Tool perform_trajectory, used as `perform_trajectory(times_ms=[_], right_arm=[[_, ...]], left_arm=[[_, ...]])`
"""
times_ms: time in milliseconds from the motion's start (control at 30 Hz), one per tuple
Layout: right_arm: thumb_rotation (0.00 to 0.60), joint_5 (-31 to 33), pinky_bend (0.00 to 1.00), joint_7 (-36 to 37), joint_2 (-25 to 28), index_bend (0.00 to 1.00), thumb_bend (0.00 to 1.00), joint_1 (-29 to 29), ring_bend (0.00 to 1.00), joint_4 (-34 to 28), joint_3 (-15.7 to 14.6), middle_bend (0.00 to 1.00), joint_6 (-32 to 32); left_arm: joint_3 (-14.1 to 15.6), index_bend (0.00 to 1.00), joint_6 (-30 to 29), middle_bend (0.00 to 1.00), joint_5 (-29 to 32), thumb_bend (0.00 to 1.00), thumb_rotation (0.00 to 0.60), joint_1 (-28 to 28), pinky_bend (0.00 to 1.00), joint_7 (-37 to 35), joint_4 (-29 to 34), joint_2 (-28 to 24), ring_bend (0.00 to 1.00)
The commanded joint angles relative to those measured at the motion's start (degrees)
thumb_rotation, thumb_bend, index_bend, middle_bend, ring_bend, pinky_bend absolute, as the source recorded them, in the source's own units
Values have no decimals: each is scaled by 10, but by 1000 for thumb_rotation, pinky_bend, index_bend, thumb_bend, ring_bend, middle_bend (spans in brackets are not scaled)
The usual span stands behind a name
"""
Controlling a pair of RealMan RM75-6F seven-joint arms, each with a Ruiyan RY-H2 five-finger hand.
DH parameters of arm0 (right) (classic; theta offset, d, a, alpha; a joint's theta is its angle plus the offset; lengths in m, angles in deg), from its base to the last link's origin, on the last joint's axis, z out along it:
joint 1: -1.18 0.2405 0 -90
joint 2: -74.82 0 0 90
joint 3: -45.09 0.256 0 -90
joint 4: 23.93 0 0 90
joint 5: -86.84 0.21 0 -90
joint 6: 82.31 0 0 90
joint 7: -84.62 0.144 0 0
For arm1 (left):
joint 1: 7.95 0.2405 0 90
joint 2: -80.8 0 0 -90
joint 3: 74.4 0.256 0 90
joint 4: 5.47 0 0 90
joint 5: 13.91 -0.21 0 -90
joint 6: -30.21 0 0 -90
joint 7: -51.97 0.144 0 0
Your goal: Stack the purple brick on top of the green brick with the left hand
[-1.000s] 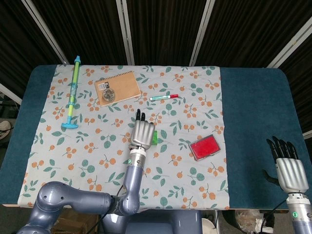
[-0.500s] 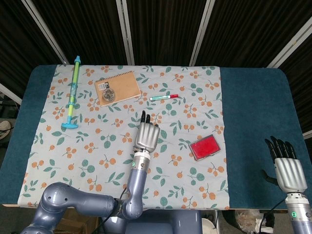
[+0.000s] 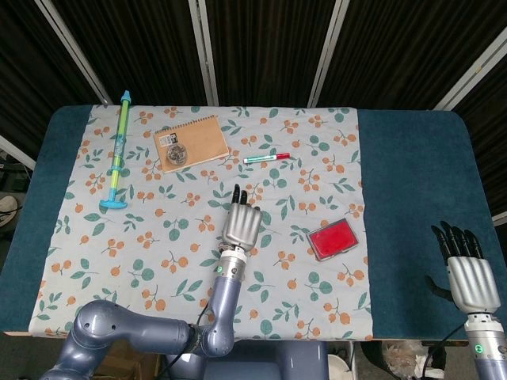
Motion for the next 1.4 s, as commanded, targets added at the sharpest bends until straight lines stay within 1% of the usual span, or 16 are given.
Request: perform_trajectory(times_ms=[33,567,967,1400], right_arm=[[600,0,0,2,1,65,250,0,1,0,0,12,0],[600,-3,0,5,3,65,249,-2,1,-1,-2,12,3],[600,1,0,8,3,65,250,0,1,1,0,12,-1],[600,-4,0,10,4,65,249,-1,1,-1,-2,12,2]], left_arm=[[-1,546,0,530,-2,484,600,-1,18,1,-1,2,132],[1,537,5,524,-6,484,600,3,18,10,-25,9,132],[6,533,29,518,-8,484,600,0,18,12,-69,31,132],[10,534,28,518,-16,484,600,10,18,19,-82,36,132]])
